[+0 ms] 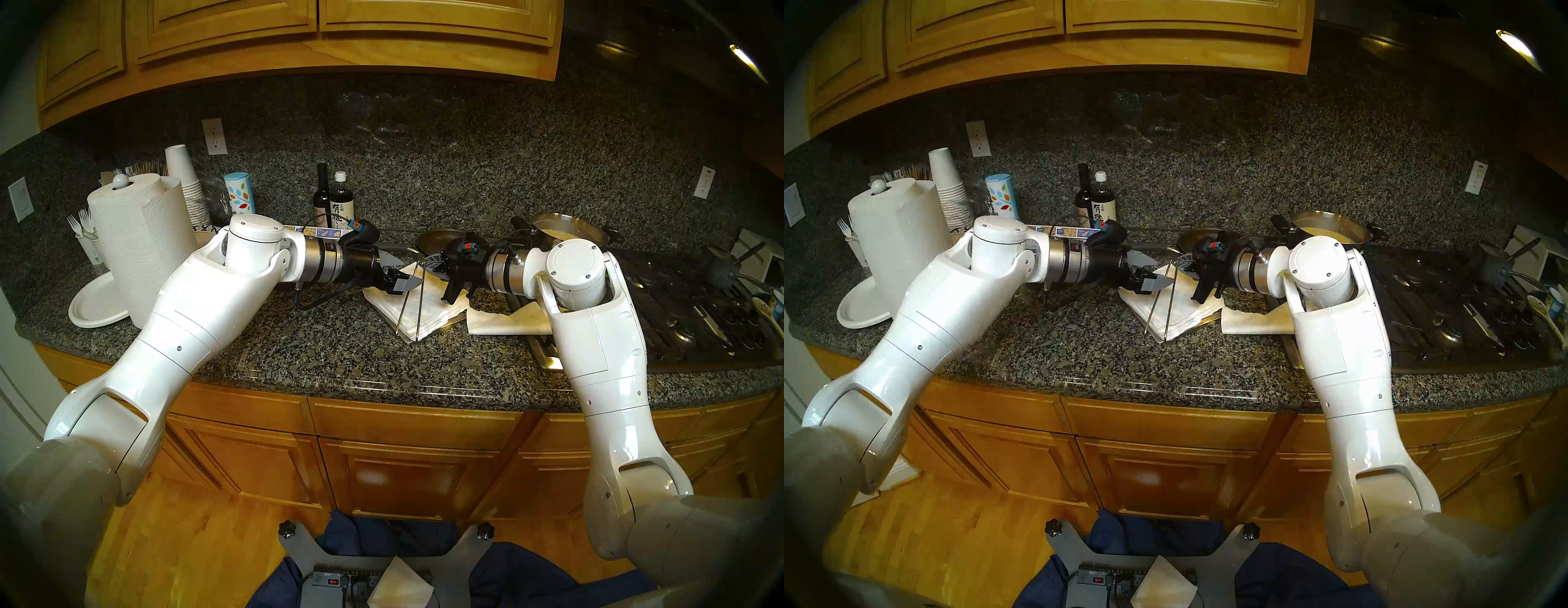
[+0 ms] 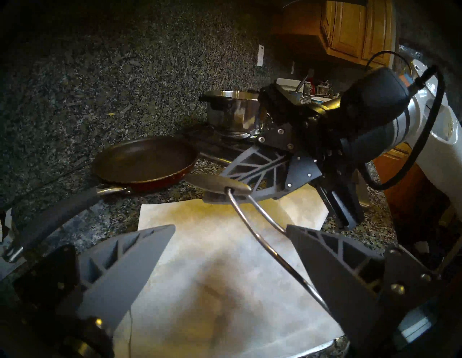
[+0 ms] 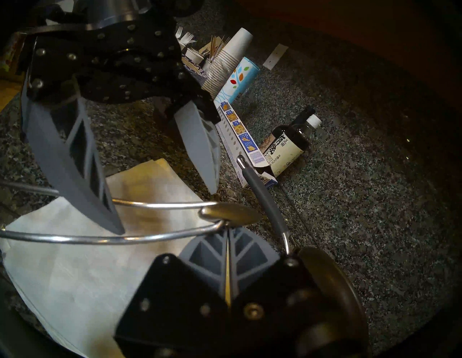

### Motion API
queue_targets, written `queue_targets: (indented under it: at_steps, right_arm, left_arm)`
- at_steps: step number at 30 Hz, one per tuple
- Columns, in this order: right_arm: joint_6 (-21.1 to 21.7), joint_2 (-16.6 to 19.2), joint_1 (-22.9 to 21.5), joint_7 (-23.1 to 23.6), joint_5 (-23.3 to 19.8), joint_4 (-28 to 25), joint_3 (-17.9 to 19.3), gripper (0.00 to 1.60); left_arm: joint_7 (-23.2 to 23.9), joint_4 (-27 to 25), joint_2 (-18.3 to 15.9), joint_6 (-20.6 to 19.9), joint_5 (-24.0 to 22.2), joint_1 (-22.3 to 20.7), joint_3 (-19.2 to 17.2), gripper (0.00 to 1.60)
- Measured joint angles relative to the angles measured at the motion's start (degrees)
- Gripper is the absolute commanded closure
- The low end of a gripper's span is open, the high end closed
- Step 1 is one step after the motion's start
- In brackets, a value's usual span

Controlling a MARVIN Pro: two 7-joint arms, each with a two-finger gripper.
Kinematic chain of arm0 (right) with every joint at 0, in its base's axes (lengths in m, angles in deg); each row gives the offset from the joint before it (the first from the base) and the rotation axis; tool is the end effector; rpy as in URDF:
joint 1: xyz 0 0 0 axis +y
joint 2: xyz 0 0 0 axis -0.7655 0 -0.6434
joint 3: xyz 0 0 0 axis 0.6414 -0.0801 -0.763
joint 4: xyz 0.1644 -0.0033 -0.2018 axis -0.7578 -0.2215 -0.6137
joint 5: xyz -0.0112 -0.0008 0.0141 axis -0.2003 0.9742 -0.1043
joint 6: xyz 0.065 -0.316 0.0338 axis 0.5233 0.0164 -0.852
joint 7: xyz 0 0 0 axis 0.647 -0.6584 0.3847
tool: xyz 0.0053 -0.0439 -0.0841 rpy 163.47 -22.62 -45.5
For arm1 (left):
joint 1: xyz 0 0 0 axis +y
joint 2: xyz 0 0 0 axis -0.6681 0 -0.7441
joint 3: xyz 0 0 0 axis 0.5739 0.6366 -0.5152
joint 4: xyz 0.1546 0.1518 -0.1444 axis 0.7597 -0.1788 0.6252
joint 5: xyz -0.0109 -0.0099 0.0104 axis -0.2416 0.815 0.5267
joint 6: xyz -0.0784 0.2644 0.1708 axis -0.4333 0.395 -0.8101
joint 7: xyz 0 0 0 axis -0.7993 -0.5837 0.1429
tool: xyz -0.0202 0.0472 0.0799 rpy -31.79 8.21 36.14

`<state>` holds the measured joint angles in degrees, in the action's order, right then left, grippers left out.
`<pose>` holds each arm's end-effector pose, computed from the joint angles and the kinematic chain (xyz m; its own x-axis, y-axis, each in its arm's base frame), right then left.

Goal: Take napkin out of napkin holder

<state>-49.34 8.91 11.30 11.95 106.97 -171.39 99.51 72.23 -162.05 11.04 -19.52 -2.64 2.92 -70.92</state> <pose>0.4950 0.0196 -0.1138 -0.3067 0.6117 0.7292 0.7108 -0.3623 0.6029 0.5094 -0.0733 -0.1082 0.1581 -0.3228 0.9332 -0.9044 -0.4266 0.0056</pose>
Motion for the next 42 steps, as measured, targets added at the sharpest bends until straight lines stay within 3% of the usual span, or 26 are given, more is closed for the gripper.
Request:
queue_targets:
  at_steps: [21,29,40,41,42]
  right_arm:
    - [-1.9,-0.6,-2.4,-3.0,3.6,3.0,2.1,1.6]
    - [-2.7,0.1,-2.6,-2.4,2.1,-2.1,4.3,1.6]
    - [-3.6,1.7,-1.2,-0.2,-0.3,-8.9,8.9,1.6]
    - [-3.6,1.8,-0.9,0.1,-0.6,-9.6,9.4,1.46]
    - [-3.6,2.0,-0.5,0.4,-0.9,-10.4,10.2,1.04]
  left_arm:
    - [-0.6,-7.0,-3.6,-1.0,2.9,-0.7,-2.7,0.0]
    - [-3.3,-9.9,-5.7,-0.3,2.3,2.0,-5.9,0.0]
    - [-9.4,-11.5,-6.9,1.2,4.4,4.8,-7.6,0.0]
    - [-9.9,-11.6,-6.9,1.3,4.6,5.0,-7.7,0.0]
    - [-10.5,-11.7,-7.0,1.4,4.9,5.2,-7.9,0.0]
